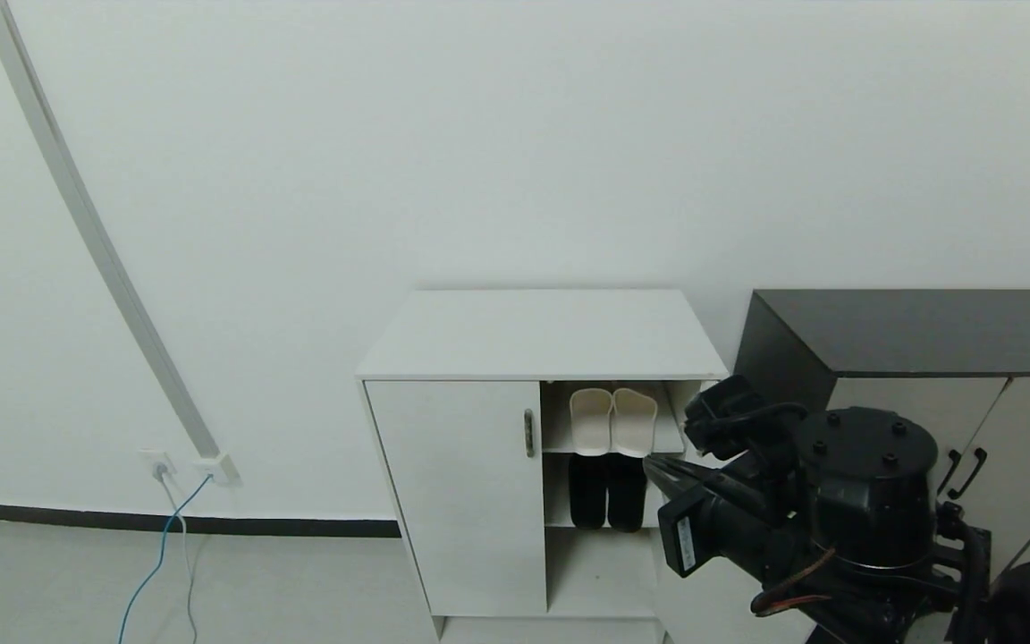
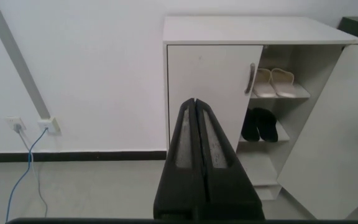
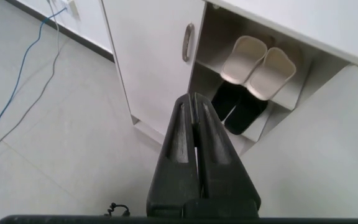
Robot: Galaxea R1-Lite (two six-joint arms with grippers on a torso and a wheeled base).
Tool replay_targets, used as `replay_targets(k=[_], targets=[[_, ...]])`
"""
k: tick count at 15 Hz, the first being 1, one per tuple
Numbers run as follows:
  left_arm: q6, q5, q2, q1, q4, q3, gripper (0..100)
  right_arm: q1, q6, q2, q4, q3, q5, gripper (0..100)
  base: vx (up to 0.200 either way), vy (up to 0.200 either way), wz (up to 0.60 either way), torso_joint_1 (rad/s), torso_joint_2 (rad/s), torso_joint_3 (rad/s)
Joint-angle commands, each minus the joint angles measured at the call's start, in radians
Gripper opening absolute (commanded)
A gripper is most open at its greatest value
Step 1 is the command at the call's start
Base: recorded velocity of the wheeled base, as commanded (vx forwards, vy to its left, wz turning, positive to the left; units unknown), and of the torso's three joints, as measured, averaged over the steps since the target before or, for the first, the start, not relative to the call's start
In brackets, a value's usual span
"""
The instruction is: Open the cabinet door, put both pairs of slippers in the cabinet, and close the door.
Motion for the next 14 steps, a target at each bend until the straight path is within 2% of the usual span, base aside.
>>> replay_targets(k=[1, 9, 14], targets=[[0.000, 0.000, 0.001, 0.000, 0.000, 0.000, 0, 0.000, -0.001, 0.000, 0.001, 0.002, 0.000, 0, 0.000, 0.000, 0.00, 0.183, -0.39, -0.227], [0.000, 0.000, 0.001, 0.000, 0.000, 0.000, 0, 0.000, -0.001, 0.002, 0.001, 0.008, 0.002, 0, 0.000, 0.000, 0.00, 0.167, -0.36, -0.194], [0.000, 0.000, 0.001, 0.000, 0.000, 0.000, 0, 0.000, -0.002, 0.002, 0.002, 0.008, 0.002, 0, 0.000, 0.000, 0.00, 0.015, -0.03, -0.017]])
